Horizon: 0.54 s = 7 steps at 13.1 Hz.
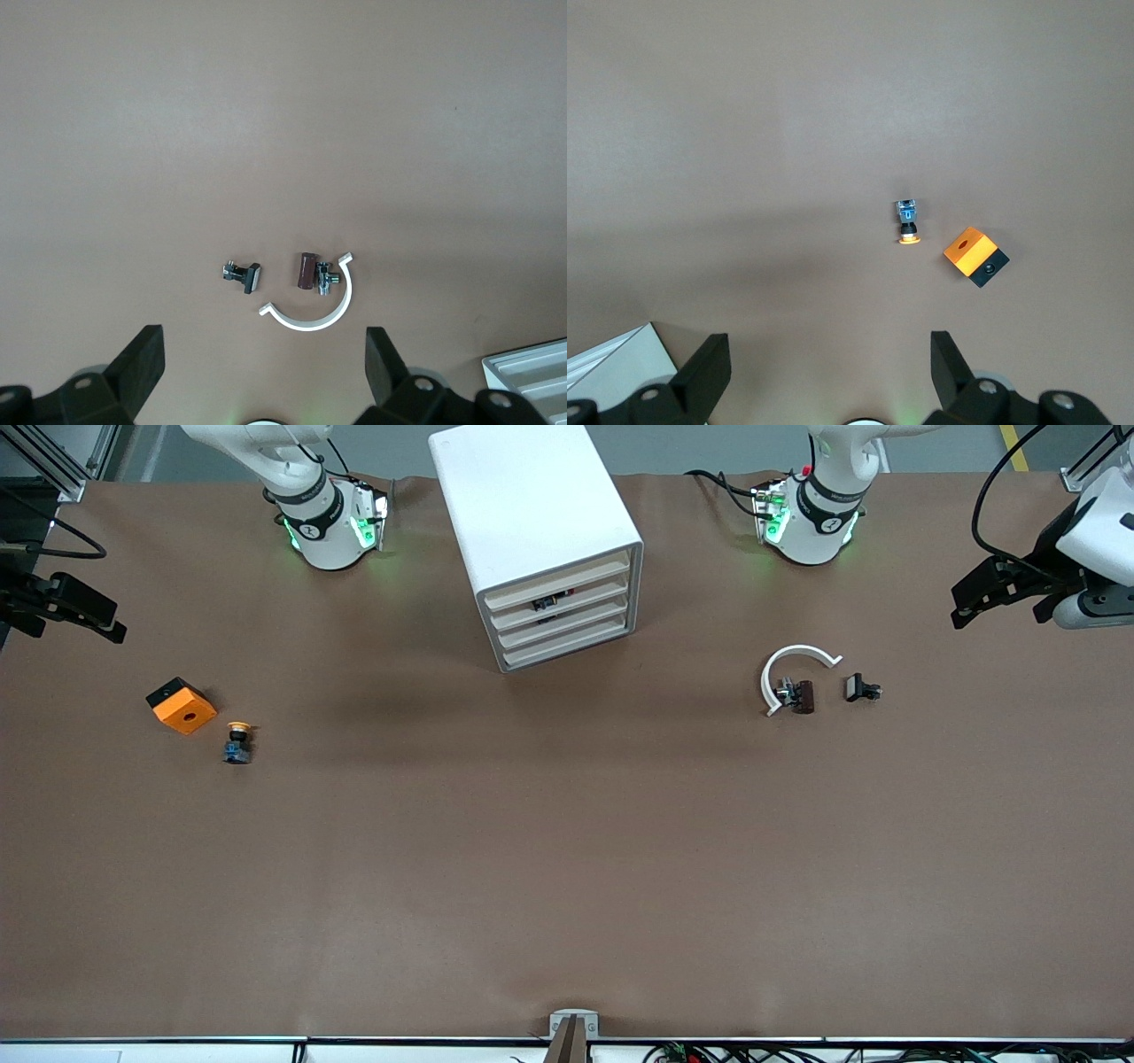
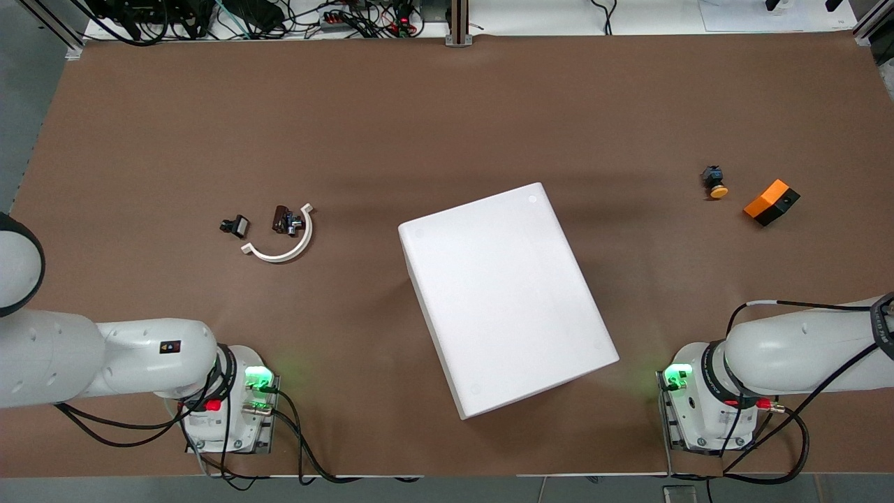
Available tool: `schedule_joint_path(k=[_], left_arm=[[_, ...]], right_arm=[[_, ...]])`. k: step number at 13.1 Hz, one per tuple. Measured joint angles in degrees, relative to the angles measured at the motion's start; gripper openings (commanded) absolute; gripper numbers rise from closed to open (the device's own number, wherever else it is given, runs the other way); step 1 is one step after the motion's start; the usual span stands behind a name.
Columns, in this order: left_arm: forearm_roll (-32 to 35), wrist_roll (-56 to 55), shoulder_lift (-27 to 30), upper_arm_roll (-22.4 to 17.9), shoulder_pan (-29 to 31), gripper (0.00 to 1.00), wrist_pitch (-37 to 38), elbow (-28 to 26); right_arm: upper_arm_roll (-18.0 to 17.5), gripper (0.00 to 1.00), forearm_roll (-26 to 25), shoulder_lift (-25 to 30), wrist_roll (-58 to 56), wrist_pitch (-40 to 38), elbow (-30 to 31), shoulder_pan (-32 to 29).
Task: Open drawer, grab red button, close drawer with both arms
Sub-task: 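Move the left gripper from rest toward the white cabinet drawer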
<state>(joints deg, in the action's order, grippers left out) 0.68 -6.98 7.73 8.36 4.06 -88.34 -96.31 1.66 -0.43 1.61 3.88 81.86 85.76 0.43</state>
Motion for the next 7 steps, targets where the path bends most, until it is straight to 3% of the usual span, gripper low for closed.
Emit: schedule_joint_path(k=[7], left_arm=[[-0.05, -0.05, -5.49, 0.55, -0.46, 1.0, -0.32, 2.49]], right_arm=[[0.0, 1.0, 0.0, -0.01, 0.0, -0.01, -0.02, 0.0]])
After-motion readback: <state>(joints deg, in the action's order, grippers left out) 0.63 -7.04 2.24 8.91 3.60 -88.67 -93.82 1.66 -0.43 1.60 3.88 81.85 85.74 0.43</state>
